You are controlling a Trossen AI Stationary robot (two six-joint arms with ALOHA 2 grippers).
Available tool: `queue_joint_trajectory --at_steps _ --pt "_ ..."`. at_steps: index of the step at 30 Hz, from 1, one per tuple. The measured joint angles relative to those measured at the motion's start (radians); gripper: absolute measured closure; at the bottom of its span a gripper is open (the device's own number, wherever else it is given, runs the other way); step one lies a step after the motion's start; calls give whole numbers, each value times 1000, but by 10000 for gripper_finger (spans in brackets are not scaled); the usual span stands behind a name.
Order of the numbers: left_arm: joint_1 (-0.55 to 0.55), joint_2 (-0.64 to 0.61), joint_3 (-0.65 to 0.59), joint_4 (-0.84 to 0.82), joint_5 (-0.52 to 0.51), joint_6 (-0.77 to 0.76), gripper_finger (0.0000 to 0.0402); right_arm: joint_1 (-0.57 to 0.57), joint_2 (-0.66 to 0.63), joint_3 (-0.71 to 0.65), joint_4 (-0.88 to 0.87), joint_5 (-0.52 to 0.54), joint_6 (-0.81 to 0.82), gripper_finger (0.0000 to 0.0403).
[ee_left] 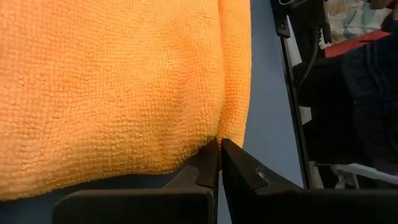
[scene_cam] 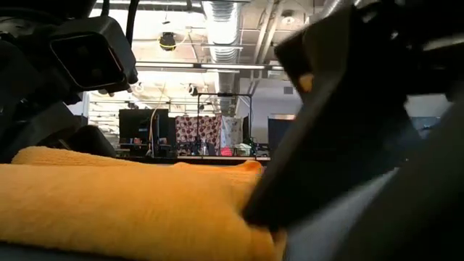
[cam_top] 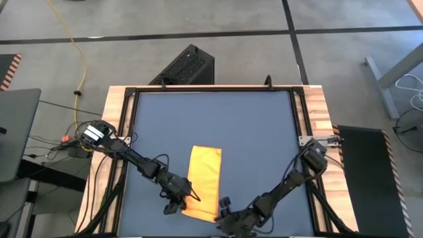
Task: Roll towel
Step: Roll the yellow towel
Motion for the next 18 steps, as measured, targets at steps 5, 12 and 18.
queue_joint_trajectory --at_steps 5,12,18 --pt "-2 0 0 4 0 -7 401 24 15 79 -39 206 -54 243" --pt "-2 0 0 3 0 -4 401 30 20 87 -65 214 -25 243" --pt "0 0 0 2 2 1 401 20 21 83 -65 204 -21 243"
